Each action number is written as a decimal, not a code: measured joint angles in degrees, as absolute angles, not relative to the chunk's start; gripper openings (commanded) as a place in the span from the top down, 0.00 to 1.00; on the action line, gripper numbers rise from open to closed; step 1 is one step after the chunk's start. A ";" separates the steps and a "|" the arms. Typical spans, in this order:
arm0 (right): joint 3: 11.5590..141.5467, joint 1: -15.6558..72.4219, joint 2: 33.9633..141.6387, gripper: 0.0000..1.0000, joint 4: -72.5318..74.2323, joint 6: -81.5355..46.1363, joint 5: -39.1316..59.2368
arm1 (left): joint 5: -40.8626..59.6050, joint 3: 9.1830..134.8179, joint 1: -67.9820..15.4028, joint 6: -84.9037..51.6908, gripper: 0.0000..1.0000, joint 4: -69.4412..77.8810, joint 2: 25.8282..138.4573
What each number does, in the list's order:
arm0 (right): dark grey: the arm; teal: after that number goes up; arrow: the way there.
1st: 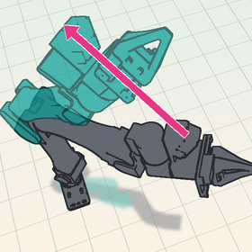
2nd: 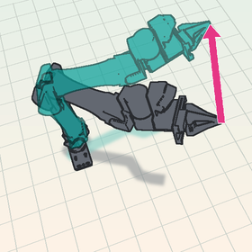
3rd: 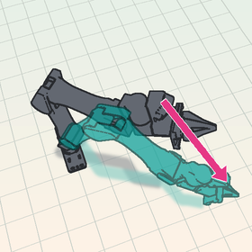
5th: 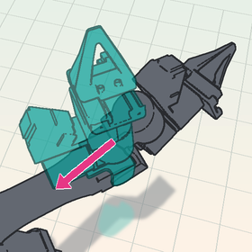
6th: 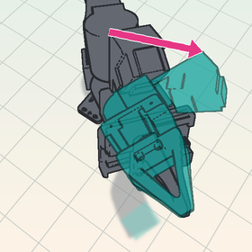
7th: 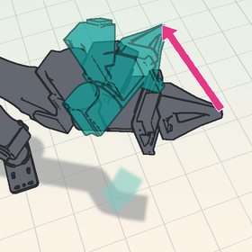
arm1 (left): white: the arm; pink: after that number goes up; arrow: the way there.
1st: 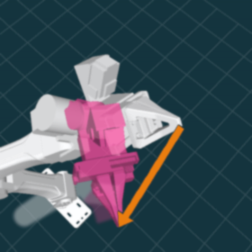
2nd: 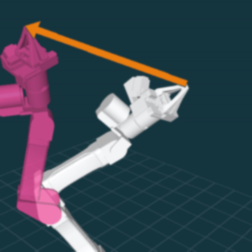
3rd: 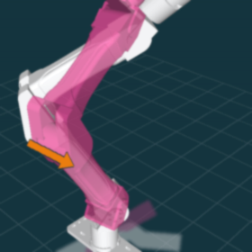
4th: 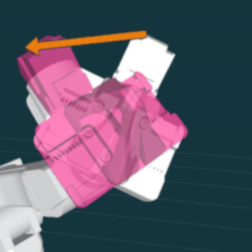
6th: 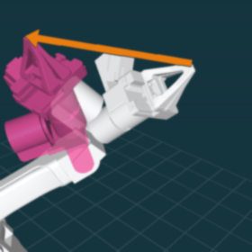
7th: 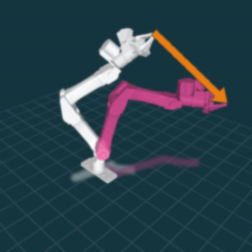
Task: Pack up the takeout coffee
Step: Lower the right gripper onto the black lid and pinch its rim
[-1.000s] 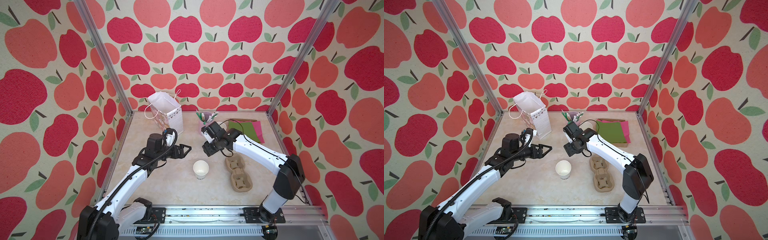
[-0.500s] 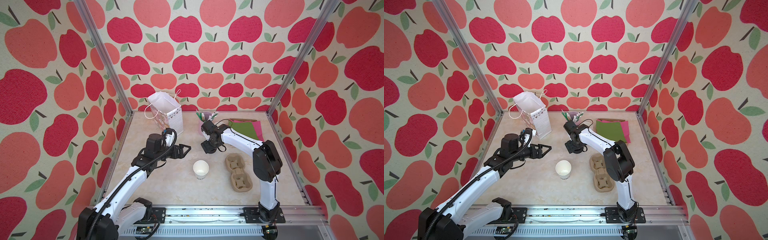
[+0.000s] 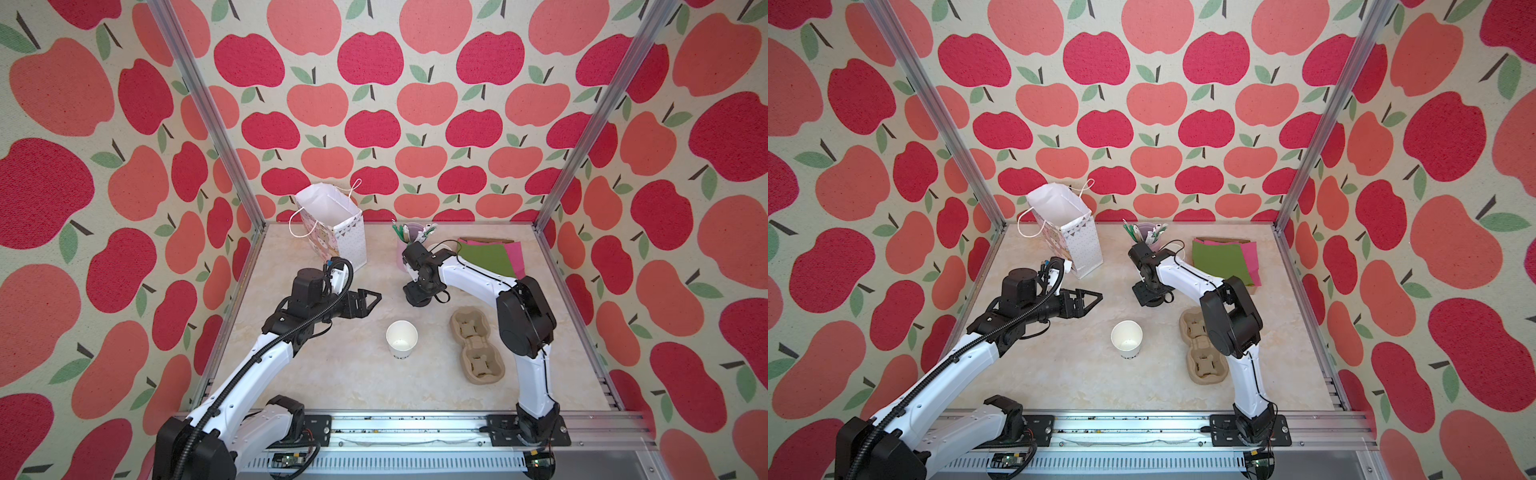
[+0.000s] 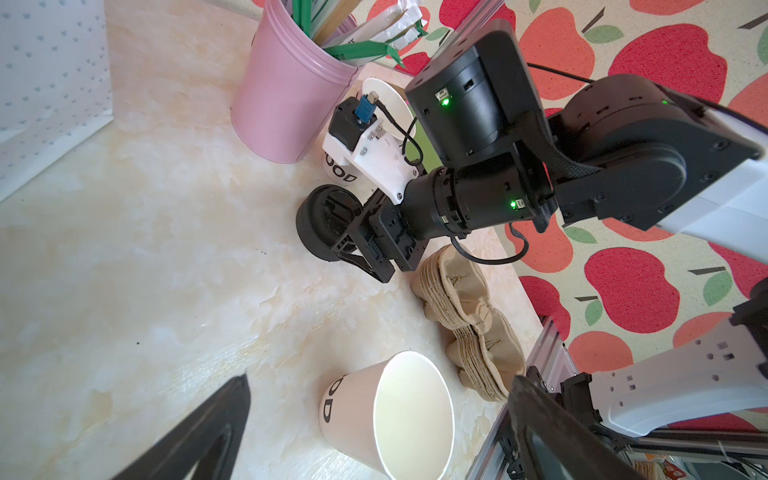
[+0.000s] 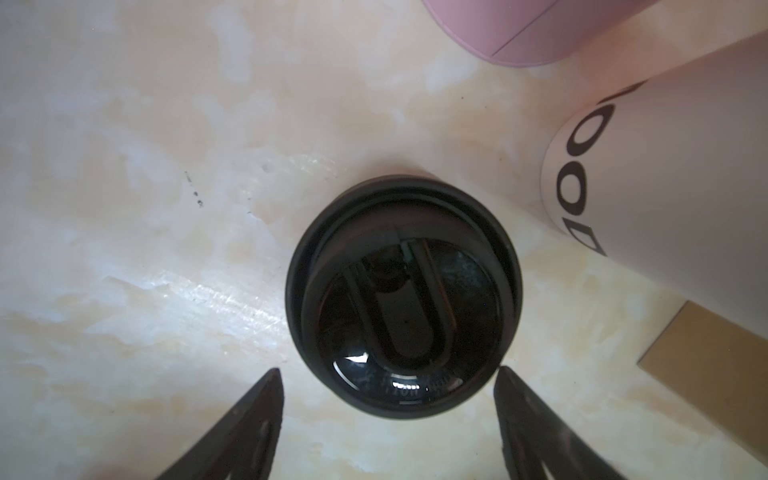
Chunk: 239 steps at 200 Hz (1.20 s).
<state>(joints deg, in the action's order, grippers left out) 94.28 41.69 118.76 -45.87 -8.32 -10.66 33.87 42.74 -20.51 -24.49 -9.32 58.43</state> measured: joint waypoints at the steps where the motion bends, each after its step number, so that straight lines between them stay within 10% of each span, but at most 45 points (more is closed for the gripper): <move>1: 94.30 41.69 118.78 0.21 -45.87 -8.32 -10.66 | 33.87 42.72 -20.51 -24.49 0.01 -9.34 58.41; 239: 98.80 41.60 122.96 0.24 -45.06 -5.76 -10.66 | 33.85 42.24 -20.51 -24.49 0.01 -9.45 58.11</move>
<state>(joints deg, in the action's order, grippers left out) 98.80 41.60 122.96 -45.06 -5.76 -10.66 33.85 42.24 -20.51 -24.49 -9.45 58.11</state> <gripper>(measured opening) 0.763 0.992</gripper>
